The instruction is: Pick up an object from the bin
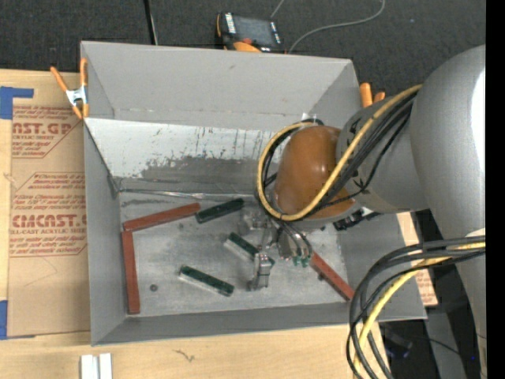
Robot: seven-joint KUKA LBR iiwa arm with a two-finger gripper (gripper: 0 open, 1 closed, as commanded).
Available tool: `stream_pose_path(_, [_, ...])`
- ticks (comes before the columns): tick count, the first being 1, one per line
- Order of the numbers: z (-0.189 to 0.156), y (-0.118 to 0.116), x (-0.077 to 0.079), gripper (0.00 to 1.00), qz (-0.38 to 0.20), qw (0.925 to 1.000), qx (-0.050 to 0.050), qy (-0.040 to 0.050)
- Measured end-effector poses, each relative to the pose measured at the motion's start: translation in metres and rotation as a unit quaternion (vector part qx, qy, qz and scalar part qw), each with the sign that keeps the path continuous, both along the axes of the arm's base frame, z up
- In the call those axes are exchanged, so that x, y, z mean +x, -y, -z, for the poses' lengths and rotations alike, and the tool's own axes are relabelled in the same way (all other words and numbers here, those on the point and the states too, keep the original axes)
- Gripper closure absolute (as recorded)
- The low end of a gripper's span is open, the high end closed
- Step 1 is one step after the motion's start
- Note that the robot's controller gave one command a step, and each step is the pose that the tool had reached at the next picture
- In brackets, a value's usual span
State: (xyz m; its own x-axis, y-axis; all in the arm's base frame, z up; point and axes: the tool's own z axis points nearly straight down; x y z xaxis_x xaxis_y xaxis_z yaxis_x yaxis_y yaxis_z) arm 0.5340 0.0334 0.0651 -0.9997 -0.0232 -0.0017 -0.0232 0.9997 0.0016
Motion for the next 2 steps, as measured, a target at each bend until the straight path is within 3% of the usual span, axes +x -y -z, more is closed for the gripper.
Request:
stream_pose_path(1, [-0.002,0.000,0.001,1.00,0.000,1.0000,0.000,0.0000])
stream_pose_path(2, [-0.050,-0.001,0.002,1.00,0.000,1.0000,0.000,0.0019])
